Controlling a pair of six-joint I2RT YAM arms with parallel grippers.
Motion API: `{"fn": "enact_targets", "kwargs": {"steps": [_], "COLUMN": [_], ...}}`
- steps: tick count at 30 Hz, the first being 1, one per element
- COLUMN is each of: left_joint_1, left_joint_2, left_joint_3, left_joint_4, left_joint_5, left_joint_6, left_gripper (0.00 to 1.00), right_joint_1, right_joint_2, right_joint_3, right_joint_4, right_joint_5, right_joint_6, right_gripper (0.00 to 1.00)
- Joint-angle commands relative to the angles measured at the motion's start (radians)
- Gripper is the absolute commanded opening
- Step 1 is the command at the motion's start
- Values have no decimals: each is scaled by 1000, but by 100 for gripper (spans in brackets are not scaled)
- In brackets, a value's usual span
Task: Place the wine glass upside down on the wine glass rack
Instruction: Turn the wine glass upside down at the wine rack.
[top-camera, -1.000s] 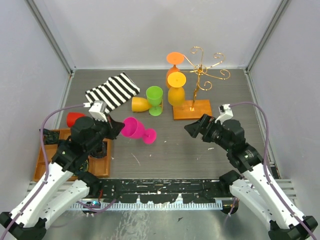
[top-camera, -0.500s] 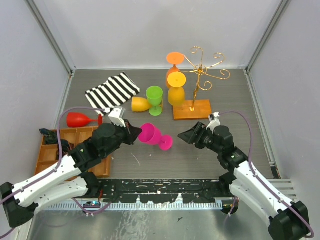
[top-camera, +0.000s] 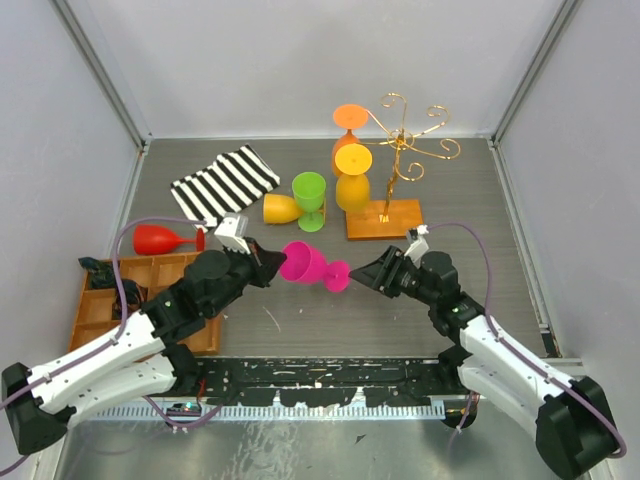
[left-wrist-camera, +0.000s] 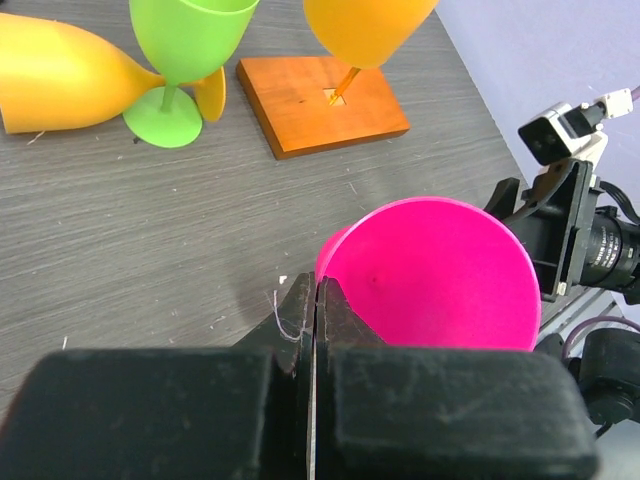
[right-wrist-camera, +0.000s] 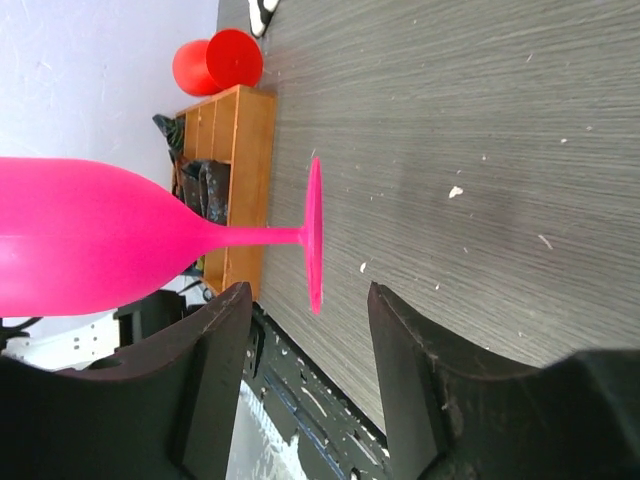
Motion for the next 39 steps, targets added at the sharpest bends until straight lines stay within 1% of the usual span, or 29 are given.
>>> {"fn": "enact_targets", "kwargs": {"steps": [1,7,9,12,16,19,20,21,24,25,26,28,31,36,39], "left_joint_1": [-5,-5,-5,-5,-5,-5,-4,-5,-4,-4,-4,-5,-4,-4,-4], "left_joint_2": [20,40,40,42,37,31,29,25,13,7,0,-16,-30,-68,-95], "left_joint_3": [11,12,11,12,8,1,0,-1,-1,1,3,8,30,81,117], "left_joint_4": [74,88,92,93,95,95,95,95,85,78,69,54,6,-88,-136], "left_joint_5": [10,31,32,34,37,40,40,40,38,37,36,34,41,49,58], "left_joint_6": [-3,-3,-3,0,3,3,4,5,12,19,26,42,73,141,189], "left_gripper": [0,0,0,0,0,0,1,5,31,38,43,48,52,58,64], "right_joint_1": [49,83,92,102,106,106,105,106,107,107,107,107,107,107,107], "right_joint_2": [52,116,146,181,211,220,219,214,180,166,151,116,53,1,-20], "right_joint_3": [6,14,21,29,34,40,42,45,57,71,83,107,144,205,220], "right_joint_4": [142,191,197,199,204,204,200,193,141,107,64,-9,-84,-232,-262], "right_joint_5": [-15,23,29,38,47,56,61,70,110,139,162,209,260,427,451], "right_joint_6": [2,0,-6,-17,-30,-46,-51,-58,-92,-113,-134,-179,-253,-347,-418], "right_gripper": [55,51,46,32,18,1,1,1,1,1,1,1,1,1,1]}}
